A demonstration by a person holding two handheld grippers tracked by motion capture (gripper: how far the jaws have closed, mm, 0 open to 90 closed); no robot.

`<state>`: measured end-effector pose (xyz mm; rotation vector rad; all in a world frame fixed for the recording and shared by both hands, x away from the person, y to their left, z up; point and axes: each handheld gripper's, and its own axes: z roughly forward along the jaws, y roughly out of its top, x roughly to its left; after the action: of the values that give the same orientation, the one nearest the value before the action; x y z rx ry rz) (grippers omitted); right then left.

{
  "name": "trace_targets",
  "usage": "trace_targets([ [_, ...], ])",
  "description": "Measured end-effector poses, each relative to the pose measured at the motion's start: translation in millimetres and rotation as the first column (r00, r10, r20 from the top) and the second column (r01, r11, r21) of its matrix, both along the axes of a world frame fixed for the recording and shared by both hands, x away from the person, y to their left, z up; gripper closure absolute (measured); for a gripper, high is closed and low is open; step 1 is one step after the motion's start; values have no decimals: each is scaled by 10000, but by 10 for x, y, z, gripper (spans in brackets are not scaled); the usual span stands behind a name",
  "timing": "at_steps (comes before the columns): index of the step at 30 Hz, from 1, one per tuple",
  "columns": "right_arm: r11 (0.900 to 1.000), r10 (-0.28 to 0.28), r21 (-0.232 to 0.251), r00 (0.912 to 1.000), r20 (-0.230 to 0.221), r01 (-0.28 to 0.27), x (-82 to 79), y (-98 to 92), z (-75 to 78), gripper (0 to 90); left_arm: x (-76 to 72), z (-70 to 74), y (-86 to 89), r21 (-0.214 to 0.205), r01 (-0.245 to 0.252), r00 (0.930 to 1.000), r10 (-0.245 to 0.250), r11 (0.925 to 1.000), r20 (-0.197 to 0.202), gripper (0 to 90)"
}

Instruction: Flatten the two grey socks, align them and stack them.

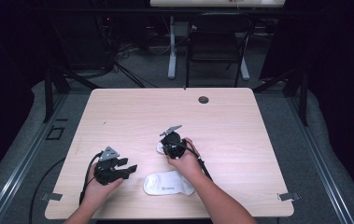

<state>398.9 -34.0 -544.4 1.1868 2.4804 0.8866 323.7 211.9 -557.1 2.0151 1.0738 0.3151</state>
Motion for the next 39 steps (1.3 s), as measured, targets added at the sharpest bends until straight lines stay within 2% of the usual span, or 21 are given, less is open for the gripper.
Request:
trace_targets([
  [14,9955,110,941,9997,238,-132,-141,-13,202,896,3,6,2,24,-74,9999,74,10000,77,462],
  [24,9902,117,1386,9988,483,-183,-214,-61,315,896,87,52,-56,-477,-234,9997,235,9986,14,485],
  [31,9861,121,1650,9985,534,-208,-264,-102,373,896,217,79,-219,61,28,9999,-29,10000,154,541],
  [35,9852,171,1694,9982,572,-266,-287,-106,388,896,316,9,-345,278,44,9999,-48,9996,145,549],
  [39,9833,137,1806,9984,556,-236,-289,-120,392,897,382,-64,-418,324,-41,10000,40,9995,53,569],
])
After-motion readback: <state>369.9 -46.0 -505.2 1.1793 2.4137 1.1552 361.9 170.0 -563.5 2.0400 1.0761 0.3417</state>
